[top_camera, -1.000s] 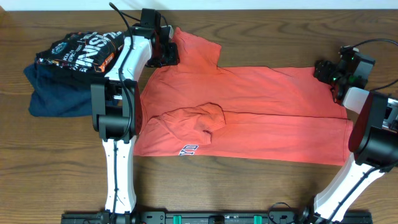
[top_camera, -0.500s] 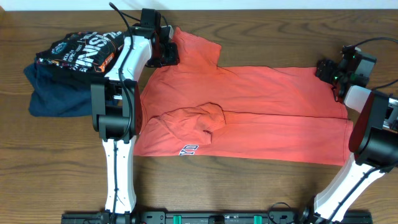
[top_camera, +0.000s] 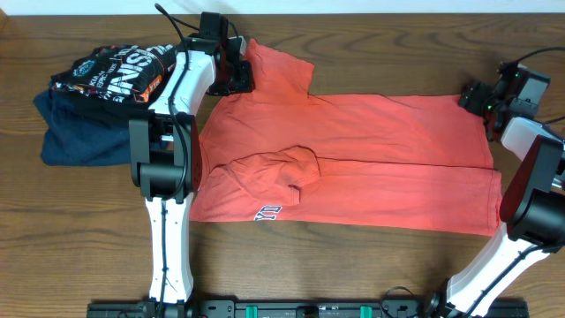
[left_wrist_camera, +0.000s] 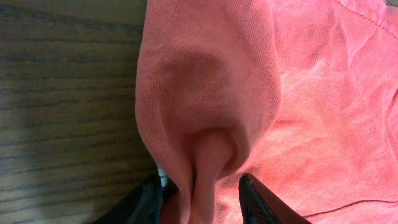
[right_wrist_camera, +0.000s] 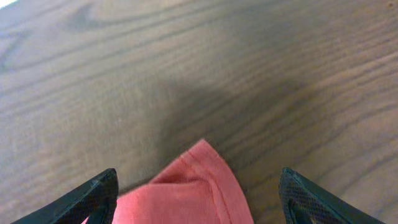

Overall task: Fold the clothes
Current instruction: 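Move the right gripper to the shirt's upper-right edge and grasp it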

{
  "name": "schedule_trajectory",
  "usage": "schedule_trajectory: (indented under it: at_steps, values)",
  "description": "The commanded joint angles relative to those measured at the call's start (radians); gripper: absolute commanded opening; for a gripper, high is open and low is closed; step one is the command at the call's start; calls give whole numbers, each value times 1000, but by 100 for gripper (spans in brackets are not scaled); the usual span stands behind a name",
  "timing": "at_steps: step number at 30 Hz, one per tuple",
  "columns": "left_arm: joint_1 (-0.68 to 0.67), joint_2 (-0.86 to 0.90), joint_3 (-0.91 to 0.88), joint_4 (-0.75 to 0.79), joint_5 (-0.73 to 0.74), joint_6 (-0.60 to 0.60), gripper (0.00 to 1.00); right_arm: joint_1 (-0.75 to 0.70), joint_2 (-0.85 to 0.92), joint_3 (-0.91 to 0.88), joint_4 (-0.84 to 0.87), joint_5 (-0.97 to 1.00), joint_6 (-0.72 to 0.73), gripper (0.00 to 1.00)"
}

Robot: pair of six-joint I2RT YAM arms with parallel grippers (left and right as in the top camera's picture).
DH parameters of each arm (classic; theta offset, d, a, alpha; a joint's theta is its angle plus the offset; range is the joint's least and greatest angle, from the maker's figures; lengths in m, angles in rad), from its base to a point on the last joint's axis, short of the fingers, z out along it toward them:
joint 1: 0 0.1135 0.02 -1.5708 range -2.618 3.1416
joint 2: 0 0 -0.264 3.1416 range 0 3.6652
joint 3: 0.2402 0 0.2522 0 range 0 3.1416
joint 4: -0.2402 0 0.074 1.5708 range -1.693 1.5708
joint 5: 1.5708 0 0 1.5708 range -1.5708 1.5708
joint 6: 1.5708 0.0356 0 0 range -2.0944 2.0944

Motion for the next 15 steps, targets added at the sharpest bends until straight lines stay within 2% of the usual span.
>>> schedule_trajectory:
  at_steps: [1, 10, 15]
  values:
    - [9, 40, -21, -29, -58, -3, 43, 3, -21, 11, -18, 25, -41, 80]
    - [9, 40, -21, -39, -58, -3, 43, 13, 49, 11, -19, 24, -40, 79]
    - [9, 40, -21, -41, -58, -3, 43, 28, 54, 11, -18, 24, -40, 70]
